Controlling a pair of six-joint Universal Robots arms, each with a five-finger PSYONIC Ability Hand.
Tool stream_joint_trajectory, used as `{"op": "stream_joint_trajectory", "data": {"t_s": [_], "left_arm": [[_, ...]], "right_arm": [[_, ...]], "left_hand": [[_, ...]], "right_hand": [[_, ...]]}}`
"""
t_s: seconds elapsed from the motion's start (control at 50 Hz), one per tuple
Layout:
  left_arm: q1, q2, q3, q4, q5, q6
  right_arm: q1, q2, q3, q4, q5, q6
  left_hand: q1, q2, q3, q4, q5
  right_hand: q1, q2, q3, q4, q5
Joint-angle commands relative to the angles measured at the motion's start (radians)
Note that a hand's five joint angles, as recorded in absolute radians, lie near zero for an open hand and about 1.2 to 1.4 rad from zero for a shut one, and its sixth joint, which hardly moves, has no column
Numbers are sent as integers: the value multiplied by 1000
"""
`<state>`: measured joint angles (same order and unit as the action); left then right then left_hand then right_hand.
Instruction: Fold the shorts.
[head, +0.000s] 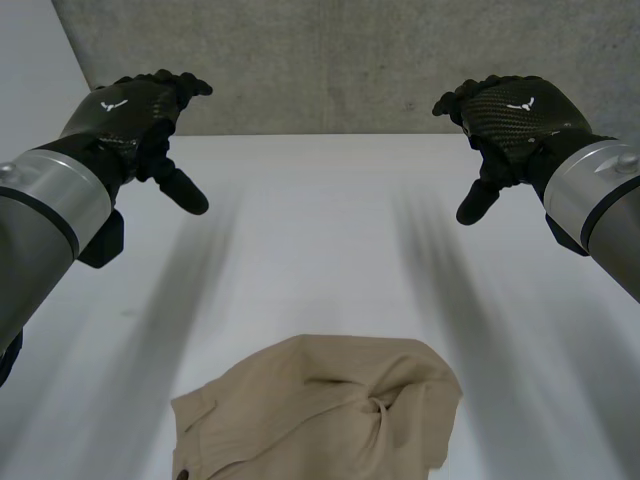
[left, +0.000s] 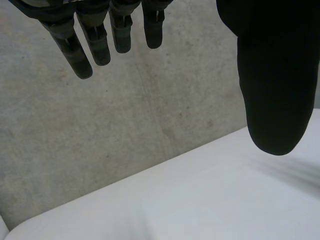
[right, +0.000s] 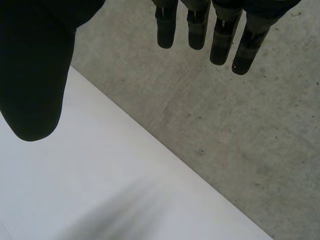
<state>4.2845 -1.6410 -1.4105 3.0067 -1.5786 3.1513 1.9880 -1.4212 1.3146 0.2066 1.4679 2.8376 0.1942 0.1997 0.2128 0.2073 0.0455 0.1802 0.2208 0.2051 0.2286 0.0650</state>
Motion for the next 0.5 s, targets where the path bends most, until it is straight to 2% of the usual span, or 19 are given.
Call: {"op": "stream_joint_trajectory", "data": {"t_s": [0.02, 0.08, 0.16, 0.24, 0.38, 0.46, 0.48, 0.5], "left_arm": [[-67, -36, 4, -106, 75, 82], [-112, -72, -4, -191, 129, 197], [-192, -123, -39, -253, 152, 312], [-271, -169, -73, -247, 155, 371], [-339, -281, -105, -223, 152, 391], [-354, -318, -94, -166, 132, 389], [-353, -321, -90, -123, 120, 389], [-354, -321, -90, -97, 112, 389]], "right_arm": [[-1, 1, -2, 1, 2, -7], [0, 4, 0, 1, 2, -30], [0, 14, 2, 2, 3, -55], [0, 25, 9, 2, 3, -69], [0, 36, 9, 2, 3, -70], [0, 36, 11, 2, 3, -70], [0, 36, 11, 2, 3, -70], [0, 36, 11, 2, 3, -70]], "left_hand": [[34, 28, 15, 21, 8], [19, 14, 1, 6, -7], [22, 17, 4, 9, -4], [25, 20, 7, 12, -1], [40, 34, 21, 27, 14], [394, 388, 375, 381, 368], [738, 733, 719, 725, 712], [936, 931, 918, 923, 910]], "right_hand": [[-6, -46, -31, -54, -65], [-6, -46, -31, -54, -65], [-6, -46, -31, -54, -65], [-6, -46, -31, -54, -65], [-6, -46, -31, -54, -65], [-6, -46, -31, -54, -65], [-6, -46, -31, -54, -65], [-6, -46, -31, -54, -65]]}}
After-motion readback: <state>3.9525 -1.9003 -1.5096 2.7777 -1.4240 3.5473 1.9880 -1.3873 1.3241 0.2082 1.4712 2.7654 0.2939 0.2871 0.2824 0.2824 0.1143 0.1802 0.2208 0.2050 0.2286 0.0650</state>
